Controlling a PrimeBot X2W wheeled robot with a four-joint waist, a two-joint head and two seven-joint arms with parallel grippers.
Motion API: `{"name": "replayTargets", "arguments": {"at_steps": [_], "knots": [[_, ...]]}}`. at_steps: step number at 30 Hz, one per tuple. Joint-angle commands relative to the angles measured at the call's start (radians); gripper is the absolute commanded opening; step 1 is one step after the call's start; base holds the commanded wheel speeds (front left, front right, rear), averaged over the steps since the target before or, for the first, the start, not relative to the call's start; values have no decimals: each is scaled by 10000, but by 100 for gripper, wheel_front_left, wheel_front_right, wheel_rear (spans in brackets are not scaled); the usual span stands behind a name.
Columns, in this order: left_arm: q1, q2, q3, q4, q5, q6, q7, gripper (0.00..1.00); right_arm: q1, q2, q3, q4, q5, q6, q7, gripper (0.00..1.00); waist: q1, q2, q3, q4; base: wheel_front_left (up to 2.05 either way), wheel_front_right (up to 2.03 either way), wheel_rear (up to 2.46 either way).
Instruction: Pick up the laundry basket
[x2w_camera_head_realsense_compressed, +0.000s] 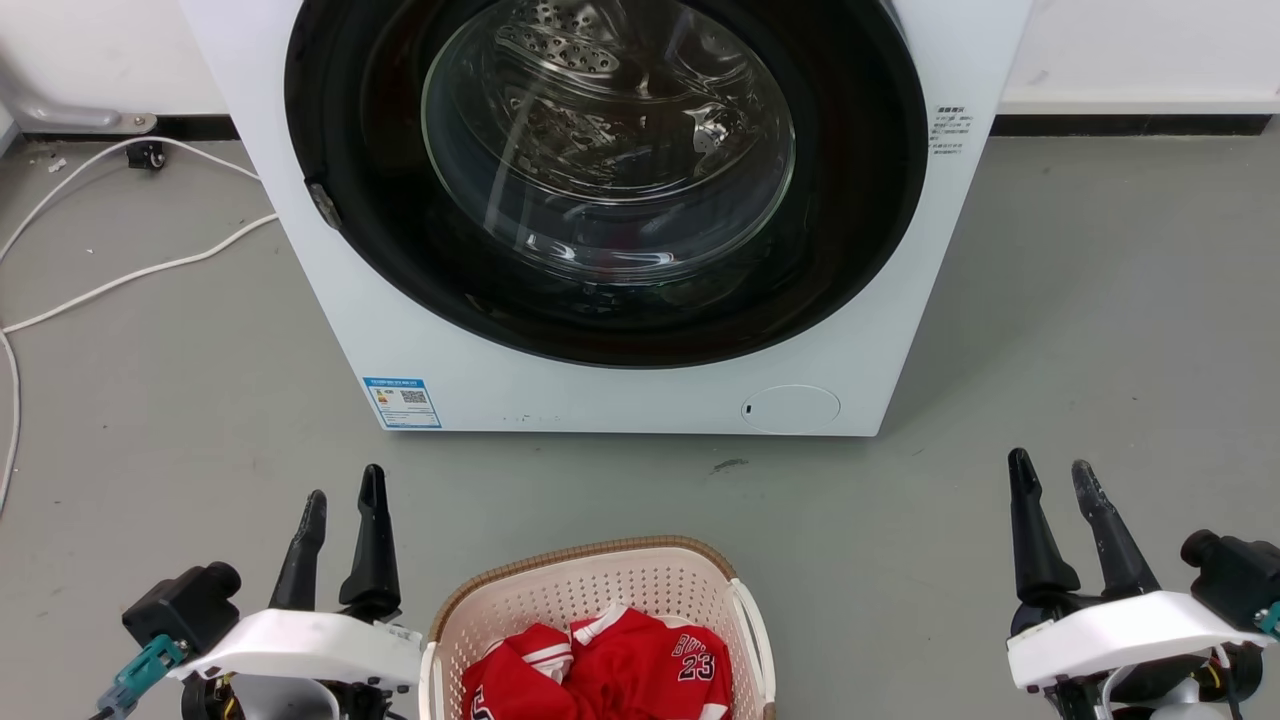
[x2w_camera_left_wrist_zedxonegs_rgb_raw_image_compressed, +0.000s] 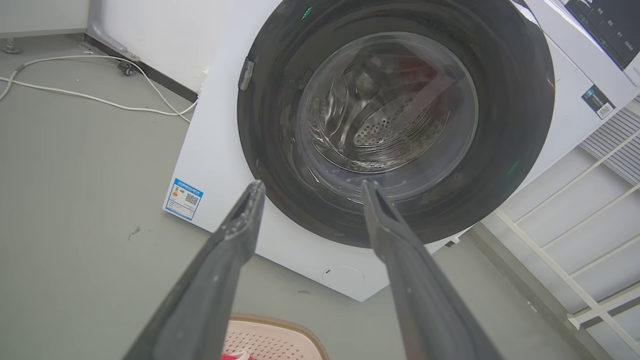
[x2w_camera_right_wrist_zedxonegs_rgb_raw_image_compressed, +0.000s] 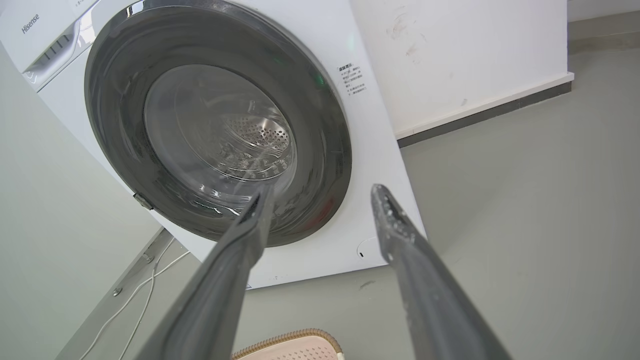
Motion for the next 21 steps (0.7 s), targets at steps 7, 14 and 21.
{"name": "replayTargets", "arguments": {"at_steps": [7, 14, 21], "knots": [[75, 34, -26, -142, 972, 9, -263, 100, 93, -34, 113, -249, -1030, 1, -279, 100, 0, 0, 8, 10, 0, 0, 0], [173, 35, -58, -133, 1776, 42, -436, 100, 151, -35, 264, -313, -1790, 0, -456, 100, 0, 0, 5, 14, 0, 0, 0], [244, 36, -98, -130, 2494, 62, -606, 100, 278, -37, 288, -278, -2530, 0, -617, 100, 0, 0, 4, 12, 0, 0, 0]]}}
